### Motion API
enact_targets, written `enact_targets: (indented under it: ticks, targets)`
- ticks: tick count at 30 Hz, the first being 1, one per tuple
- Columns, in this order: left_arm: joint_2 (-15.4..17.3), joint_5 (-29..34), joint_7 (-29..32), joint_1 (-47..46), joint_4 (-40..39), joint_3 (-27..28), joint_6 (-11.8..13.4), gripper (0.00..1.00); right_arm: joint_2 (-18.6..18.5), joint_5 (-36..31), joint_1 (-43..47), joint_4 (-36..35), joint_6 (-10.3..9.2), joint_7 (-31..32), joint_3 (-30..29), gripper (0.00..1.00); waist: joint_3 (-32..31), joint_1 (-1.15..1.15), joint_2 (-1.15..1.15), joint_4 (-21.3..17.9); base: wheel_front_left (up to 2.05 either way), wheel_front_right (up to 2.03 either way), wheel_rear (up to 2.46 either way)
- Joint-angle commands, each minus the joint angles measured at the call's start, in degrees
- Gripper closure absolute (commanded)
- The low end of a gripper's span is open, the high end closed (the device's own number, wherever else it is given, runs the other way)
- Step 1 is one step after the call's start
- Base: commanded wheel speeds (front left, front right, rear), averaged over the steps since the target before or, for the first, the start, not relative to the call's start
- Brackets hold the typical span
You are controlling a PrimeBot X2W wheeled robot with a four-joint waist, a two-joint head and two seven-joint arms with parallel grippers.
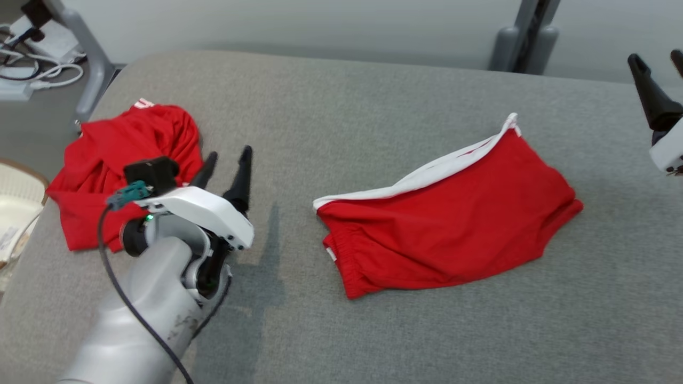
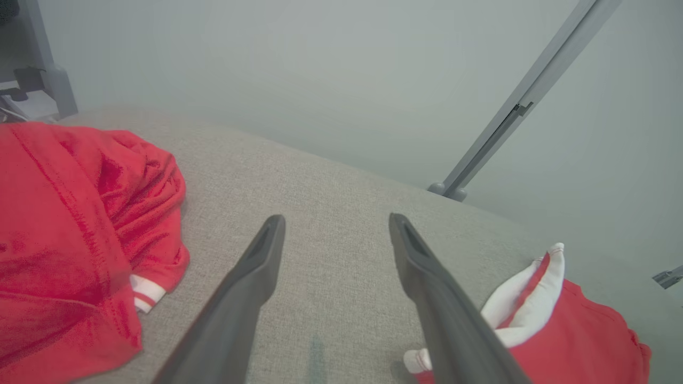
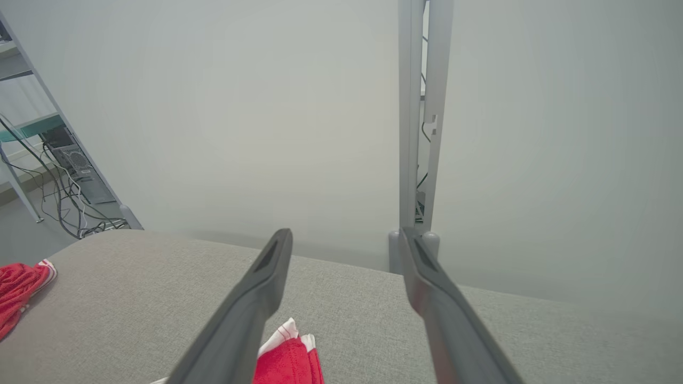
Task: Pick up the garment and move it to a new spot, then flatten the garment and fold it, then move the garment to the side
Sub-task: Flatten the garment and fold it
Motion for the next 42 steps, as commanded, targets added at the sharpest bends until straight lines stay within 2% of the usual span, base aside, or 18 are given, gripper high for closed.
enact_targets:
  ticks: [1,5,9,10,16,20,23,29,34,38,42]
  targets:
    - [1.4,2.8,-0.3,0.4,-2.3,2.5,1.0,0.0,-0.5,-3.1,1.1,-0.7,-0.02,-0.5,-2.2,0.0,-2.4,0.0,0.0,-2.1,0.0,0.0,0.0]
    - [2.8,13.5,-0.3,8.2,-11.3,9.8,4.4,0.0,0.6,-12.4,7.7,-3.6,-0.02,-0.5,-13.0,0.0,-4.5,0.0,0.0,-3.8,0.0,0.0,0.0]
    - [2.8,23.1,-0.3,16.1,-20.2,16.1,6.2,0.0,2.7,-24.1,16.5,-8.5,-0.02,-0.5,-24.2,0.0,-6.2,0.0,0.0,-5.1,0.0,0.0,0.0]
    - [2.8,23.1,-0.3,16.1,-20.2,16.1,6.2,0.0,2.7,-24.1,16.5,-8.5,-0.02,-0.5,-24.2,0.0,-6.2,0.0,0.0,-5.1,0.0,0.0,0.0]
    - [1.2,32.5,-0.3,27.1,-28.5,23.6,5.6,0.0,9.4,-38.0,30.9,-17.0,-0.02,-0.5,-39.3,0.0,-8.2,0.0,0.0,-6.9,0.0,0.0,0.0]
    - [-1.0,36.6,-0.3,32.8,-31.5,27.7,4.2,0.0,14.5,-43.3,38.7,-21.0,-0.02,-0.5,-46.1,0.0,-9.1,0.0,0.0,-7.5,0.0,0.0,0.0]
    - [-3.2,38.3,-0.3,36.2,-33.0,30.3,2.3,0.0,17.4,-46.6,43.1,-23.0,-0.02,-0.5,-49.0,0.0,-9.2,0.0,0.0,-7.8,0.0,0.0,0.0]
    - [-5.9,43.6,-0.3,40.8,-34.6,33.3,-0.3,0.0,22.7,-49.3,48.9,-24.9,-0.02,-0.5,-53.8,0.0,-8.9,0.0,0.0,-8.0,0.0,0.0,0.0]
    - [-7.0,45.1,-0.3,41.8,-34.1,34.8,-1.8,0.0,24.8,-50.3,50.3,-24.2,-0.02,-0.5,-54.6,0.0,-8.5,0.0,0.0,-7.7,0.0,0.0,0.0]
    - [-7.1,45.5,-0.3,40.4,-33.9,34.5,-2.5,0.0,25.4,-47.5,48.8,-21.6,-0.02,-0.5,-54.4,0.0,-7.7,0.0,0.0,-6.6,0.0,0.0,0.0]
    - [-7.1,44.4,-0.3,39.6,-33.8,33.3,-2.0,0.0,25.9,-41.1,46.5,-17.5,-0.02,1.7,-54.3,0.0,-6.5,0.0,0.0,-4.9,0.0,0.0,0.0]
